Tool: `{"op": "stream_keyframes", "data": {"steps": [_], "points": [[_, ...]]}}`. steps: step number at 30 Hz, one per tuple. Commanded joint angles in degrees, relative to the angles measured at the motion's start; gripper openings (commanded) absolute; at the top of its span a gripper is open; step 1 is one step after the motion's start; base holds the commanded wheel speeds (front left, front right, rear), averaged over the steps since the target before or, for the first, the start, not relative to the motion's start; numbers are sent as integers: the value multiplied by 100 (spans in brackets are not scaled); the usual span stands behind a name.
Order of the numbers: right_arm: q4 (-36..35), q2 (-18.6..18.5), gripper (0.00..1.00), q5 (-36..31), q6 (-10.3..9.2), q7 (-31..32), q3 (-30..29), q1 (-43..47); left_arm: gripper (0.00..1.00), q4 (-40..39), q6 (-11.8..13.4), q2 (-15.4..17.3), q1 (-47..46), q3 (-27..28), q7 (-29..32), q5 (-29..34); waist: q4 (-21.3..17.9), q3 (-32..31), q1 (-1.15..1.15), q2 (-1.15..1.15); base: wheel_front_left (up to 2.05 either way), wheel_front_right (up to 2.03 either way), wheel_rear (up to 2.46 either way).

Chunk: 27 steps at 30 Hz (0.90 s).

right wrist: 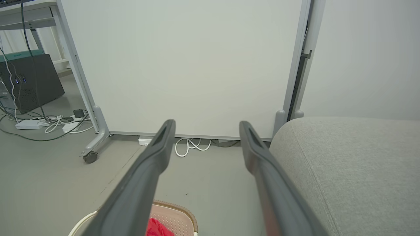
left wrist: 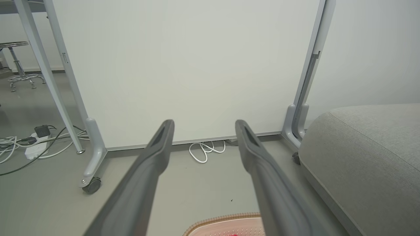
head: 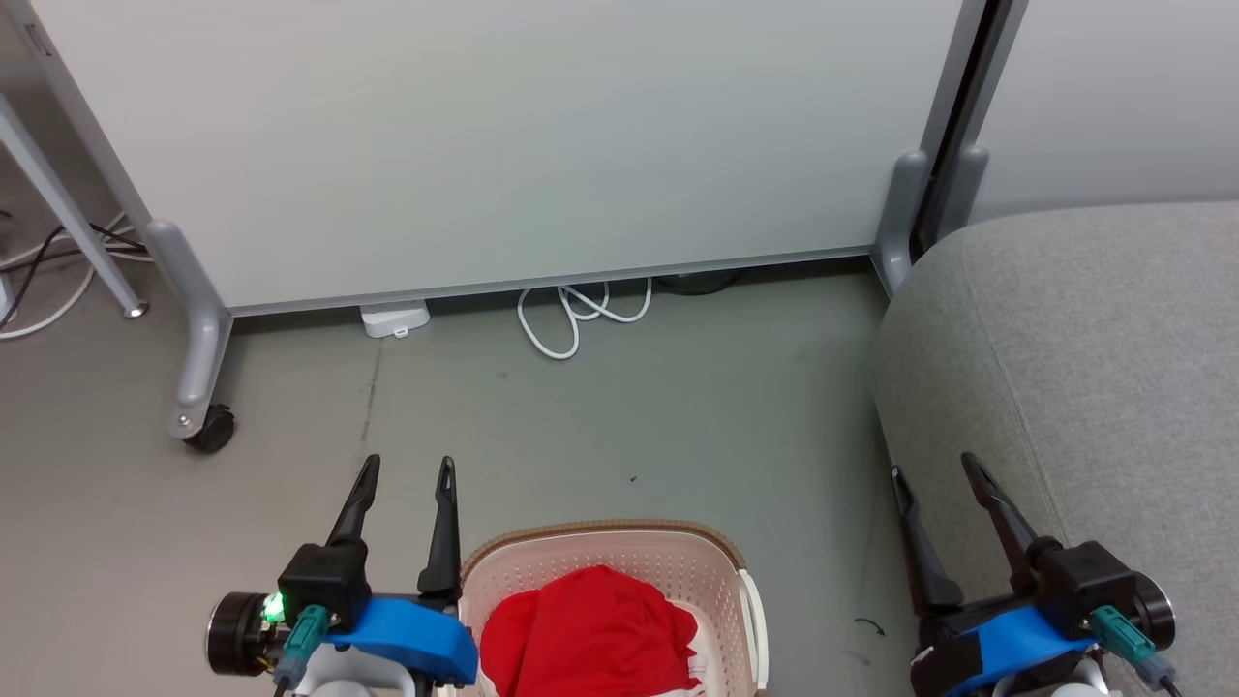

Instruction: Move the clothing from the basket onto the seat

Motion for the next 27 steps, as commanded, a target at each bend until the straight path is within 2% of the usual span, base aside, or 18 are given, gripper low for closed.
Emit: {"op": "stream_keyframes", "data": {"steps": [1, 11, 17, 27], "points": [[6, -32, 100, 28, 3, -20, 13, -68, 100, 25, -25, 13, -127, -22, -18, -1, -37, 39, 0, 0, 0, 0, 0], [-108, -31, 100, -31, 3, -20, 1, -278, 100, 620, -339, 91, -796, -295, -16, 220, -301, 526, 0, 0, 0, 0, 0], [-214, -30, 100, -71, 3, -19, 35, -553, 100, 1318, -513, 201, -1510, -597, -17, 338, -554, 1065, 0, 0, 0, 0, 0], [-464, -27, 100, -194, 3, -16, 156, -1153, 100, 2870, -611, 296, -2712, -1279, -17, 357, -1024, 2183, 0, 0, 0, 0, 0]]}}
